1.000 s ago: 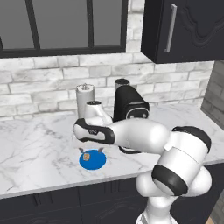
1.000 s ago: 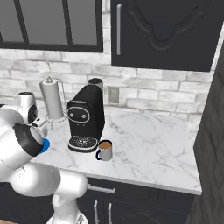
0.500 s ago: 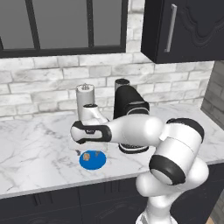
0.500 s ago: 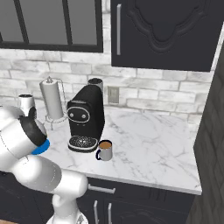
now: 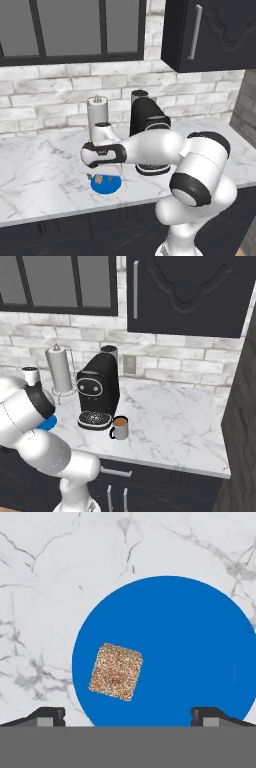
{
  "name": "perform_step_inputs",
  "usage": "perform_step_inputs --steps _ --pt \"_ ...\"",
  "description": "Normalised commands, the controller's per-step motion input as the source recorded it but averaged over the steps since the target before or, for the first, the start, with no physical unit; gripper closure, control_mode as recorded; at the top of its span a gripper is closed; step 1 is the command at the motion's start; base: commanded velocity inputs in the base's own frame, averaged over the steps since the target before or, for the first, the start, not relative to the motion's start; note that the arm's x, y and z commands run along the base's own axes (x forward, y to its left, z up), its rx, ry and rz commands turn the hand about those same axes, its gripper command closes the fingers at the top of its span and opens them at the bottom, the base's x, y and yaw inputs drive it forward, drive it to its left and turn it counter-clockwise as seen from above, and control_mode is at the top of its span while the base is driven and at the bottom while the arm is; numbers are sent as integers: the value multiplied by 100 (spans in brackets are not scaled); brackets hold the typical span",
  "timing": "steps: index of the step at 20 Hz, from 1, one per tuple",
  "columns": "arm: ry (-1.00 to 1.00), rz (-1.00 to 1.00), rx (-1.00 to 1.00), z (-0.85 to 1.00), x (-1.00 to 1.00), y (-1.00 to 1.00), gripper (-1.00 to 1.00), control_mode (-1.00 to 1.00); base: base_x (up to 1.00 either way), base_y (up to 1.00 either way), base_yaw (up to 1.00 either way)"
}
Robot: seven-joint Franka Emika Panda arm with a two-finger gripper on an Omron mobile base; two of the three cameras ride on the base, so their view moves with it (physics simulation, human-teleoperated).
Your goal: Take a sugar cube from the saucer and place it inside the coffee. Then, grab milk from the fridge and place it next to the coffee on the counter to sweeten the coffee.
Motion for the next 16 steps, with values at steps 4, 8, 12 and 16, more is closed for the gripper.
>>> perform_step_inputs --steps 4,8,12,16 --pt "0 -4 -3 -11 18 1 -100 -100 0 0 0" --pt "0 -3 -4 -8 27 6 -100 -100 0 0 0" --pt "0 -2 -3 -8 13 5 -100 -100 0 0 0" --pt "0 -1 -1 -6 0 13 -100 -100 0 0 0"
